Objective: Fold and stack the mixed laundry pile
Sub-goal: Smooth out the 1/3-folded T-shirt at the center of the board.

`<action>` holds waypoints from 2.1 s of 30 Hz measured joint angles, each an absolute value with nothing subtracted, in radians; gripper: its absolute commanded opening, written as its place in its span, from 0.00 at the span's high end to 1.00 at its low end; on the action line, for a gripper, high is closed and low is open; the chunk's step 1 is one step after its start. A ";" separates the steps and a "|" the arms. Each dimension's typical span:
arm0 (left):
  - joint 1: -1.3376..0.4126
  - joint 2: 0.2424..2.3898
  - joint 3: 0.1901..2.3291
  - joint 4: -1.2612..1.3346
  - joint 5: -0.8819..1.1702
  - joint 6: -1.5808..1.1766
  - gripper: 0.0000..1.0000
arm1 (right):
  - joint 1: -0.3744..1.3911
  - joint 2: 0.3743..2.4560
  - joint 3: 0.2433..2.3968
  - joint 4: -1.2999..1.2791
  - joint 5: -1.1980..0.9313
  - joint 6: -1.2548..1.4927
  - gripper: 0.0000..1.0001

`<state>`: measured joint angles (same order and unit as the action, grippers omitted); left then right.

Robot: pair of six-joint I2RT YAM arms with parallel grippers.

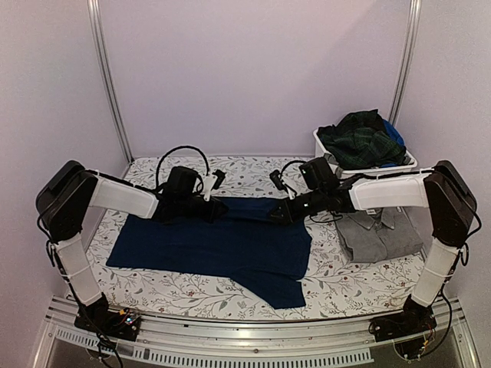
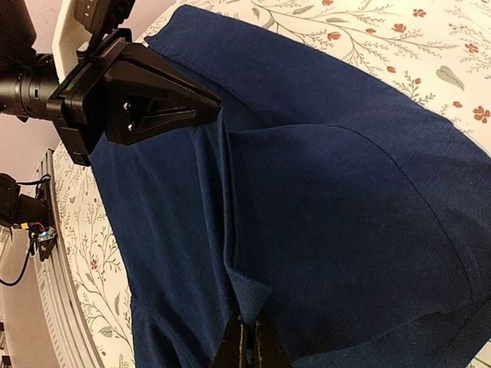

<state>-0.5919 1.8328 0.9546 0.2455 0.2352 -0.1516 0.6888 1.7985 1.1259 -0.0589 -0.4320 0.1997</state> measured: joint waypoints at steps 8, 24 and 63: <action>-0.592 1.833 0.948 0.237 0.229 -0.134 1.00 | 0.709 1.800 1.126 -0.059 -0.445 0.201 1.00; -0.537 1.800 0.879 0.186 0.227 -0.144 0.58 | 0.719 1.863 1.103 -0.121 -0.507 0.160 0.50; 0.169 1.752 0.849 -0.042 -0.003 -0.527 0.71 | 0.577 2.075 1.322 -0.214 -0.190 0.100 0.48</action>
<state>0.1688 1.7519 0.8486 -0.0422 -0.0032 -0.5270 0.5774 2.0754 1.3216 -0.2142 -0.1902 0.0998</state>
